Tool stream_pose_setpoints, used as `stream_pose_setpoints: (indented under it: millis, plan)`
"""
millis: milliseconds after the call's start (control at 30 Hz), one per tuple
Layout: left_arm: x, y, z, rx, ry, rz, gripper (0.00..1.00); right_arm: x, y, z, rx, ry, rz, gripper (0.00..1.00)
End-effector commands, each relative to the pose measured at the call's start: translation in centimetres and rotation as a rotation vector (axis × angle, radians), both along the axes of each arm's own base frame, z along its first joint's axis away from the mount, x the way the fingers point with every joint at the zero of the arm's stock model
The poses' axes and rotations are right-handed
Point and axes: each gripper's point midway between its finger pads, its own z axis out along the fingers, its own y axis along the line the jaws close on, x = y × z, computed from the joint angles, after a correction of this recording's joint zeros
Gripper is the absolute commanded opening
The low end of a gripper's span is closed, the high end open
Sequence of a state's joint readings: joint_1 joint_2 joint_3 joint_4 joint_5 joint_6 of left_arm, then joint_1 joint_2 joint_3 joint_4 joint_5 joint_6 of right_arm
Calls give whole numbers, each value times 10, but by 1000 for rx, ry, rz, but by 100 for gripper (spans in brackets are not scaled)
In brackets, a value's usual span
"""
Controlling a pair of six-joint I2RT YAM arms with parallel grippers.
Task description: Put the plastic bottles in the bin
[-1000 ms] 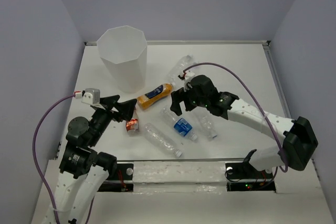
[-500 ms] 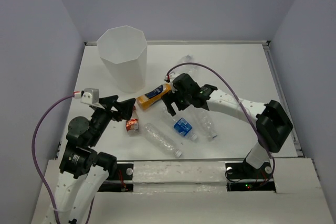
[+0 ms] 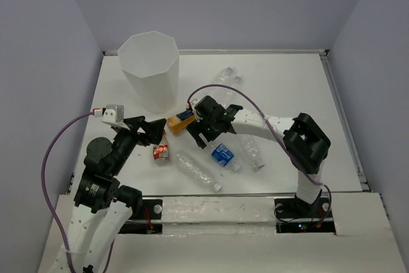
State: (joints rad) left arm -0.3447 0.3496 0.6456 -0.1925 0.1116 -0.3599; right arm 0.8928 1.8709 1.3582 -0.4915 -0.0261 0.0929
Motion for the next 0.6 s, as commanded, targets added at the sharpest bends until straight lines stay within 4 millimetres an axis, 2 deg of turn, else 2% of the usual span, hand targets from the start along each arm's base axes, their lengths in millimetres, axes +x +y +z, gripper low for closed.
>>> stream_pose_setpoints:
  millis: [0,33,100,133,167,200,267,300,333,400,467,567]
  plan:
    - [-1,-1,18,-15,-46,-10,99,10,17,7,32,-41,22,80]
    - [-1,-1,18,-15,-46,-12,99,11,17,8,33,-46,18,72]
    - [-1,-1,18,-15,-49,-9,99,13,16,17,43,-68,12,66]
    - [-2,-1,19,-17,-50,-12,99,17,12,21,36,-94,-5,56]
    - [-2,-1,19,-18,-53,-12,99,18,10,26,36,-109,-11,51]
    - [-2,-1,21,-19,-56,-13,99,18,9,41,59,-133,-16,49]
    - [-3,-2,20,-15,-56,-18,99,16,9,59,83,-163,-18,47]
    - [-3,-2,21,-18,-60,-19,99,16,6,81,114,-197,-27,47]
    - [-3,-2,22,-18,-63,-18,99,13,8,92,132,-212,-21,47]
    - [-3,-2,20,-17,-57,-18,99,17,10,129,185,-271,-23,47]
    - [-3,-2,20,-18,-55,-18,99,22,14,185,278,-359,-18,47]
    - [-2,-1,19,-17,-55,-12,99,30,21,246,376,-461,-18,47]
